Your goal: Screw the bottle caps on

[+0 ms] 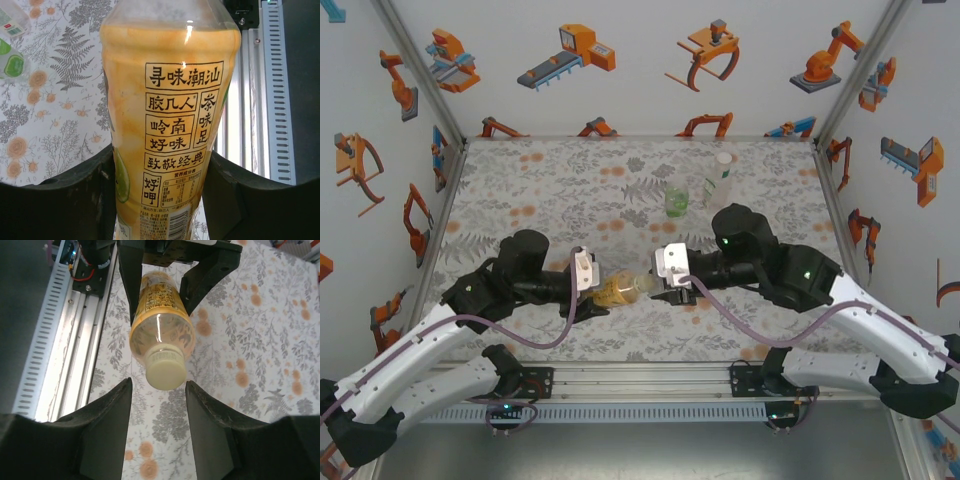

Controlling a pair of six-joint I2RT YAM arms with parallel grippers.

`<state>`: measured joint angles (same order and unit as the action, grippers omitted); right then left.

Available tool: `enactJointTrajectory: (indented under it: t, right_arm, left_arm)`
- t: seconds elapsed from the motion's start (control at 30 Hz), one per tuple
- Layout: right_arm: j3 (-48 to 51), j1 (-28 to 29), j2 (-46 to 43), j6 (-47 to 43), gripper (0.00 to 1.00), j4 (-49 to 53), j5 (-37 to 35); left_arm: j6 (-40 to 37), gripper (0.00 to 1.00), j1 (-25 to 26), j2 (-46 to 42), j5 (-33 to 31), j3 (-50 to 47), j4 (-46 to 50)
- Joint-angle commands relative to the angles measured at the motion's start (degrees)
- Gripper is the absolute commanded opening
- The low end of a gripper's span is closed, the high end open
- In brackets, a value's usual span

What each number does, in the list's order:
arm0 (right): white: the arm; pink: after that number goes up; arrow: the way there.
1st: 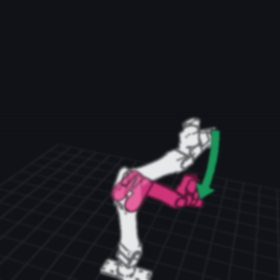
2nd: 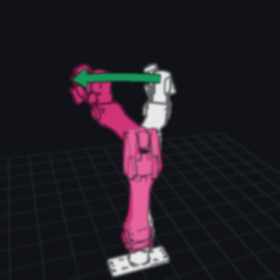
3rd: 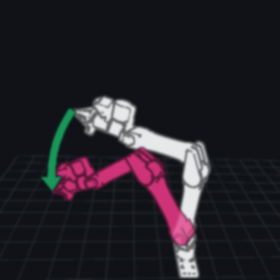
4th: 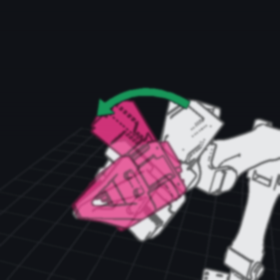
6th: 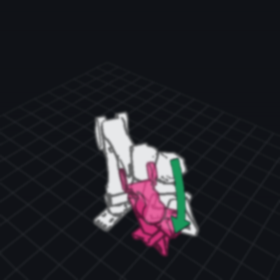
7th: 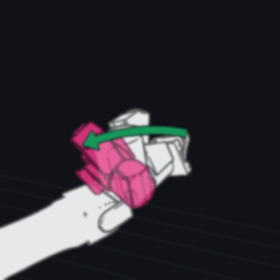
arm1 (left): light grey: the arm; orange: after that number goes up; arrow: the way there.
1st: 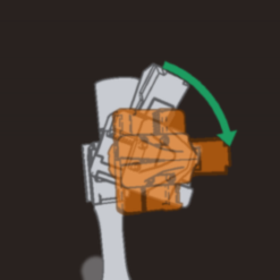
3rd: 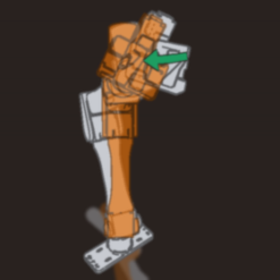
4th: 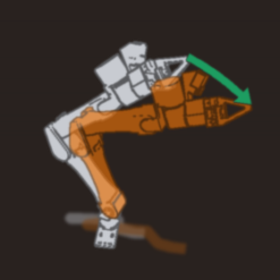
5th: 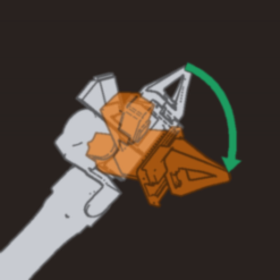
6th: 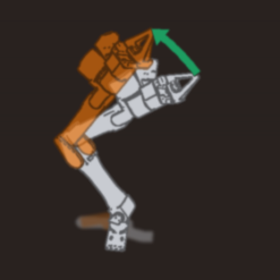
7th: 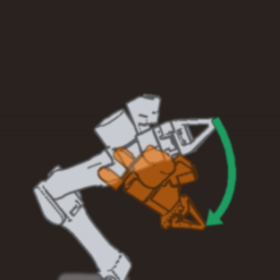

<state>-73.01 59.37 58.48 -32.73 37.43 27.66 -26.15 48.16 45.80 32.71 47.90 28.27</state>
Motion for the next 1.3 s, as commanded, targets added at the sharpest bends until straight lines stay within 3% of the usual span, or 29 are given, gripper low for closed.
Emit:
enactJointTrajectory:
  t: [0.0, 0.53, 0.77, 0.93, 1.07, 1.13, 1.27]
  right_arm:
    - [0.9, 0.0, -1.1, -4.9, 0.47, -4.7, 1.1]
    - [1.6, 0.2, -0.1, -4.6, 0.42, -4.1, 4.7]
    - [3.1, 0.3, -0.7, 0.2, 0.27, -6.1, 4.5]
    - [6.2, 0.3, -1.8, 21.8, 0.12, -13.1, -1.9]
    - [9.1, 0.3, -2.6, 48.0, 0.06, -17.3, -11.7]
    - [9.0, 0.3, -2.1, 62.7, 0.03, -15.3, -18.2]
    - [8.7, 0.3, -0.4, 87.7, 0.0, -9.5, -23.2]
  left_arm:
    - [1.1, 0.0, 0.5, -0.8, 2.3, 1.8, 0.1]
    - [1.0, 0.0, 0.5, -0.6, 2.9, 2.1, 0.1]
    - [1.1, 0.0, 0.6, -0.5, 2.8, 2.0, 0.2]
    - [0.8, 0.0, 0.6, -0.6, 1.9, 1.6, -0.2]
    - [0.8, 0.0, 0.6, 0.1, 0.9, 1.6, -1.2]
    - [0.8, 0.0, 0.6, 0.5, 0.8, 1.1, -2.1]
    - [0.9, 0.0, 0.6, 1.1, -0.8, 0.8, -2.5]
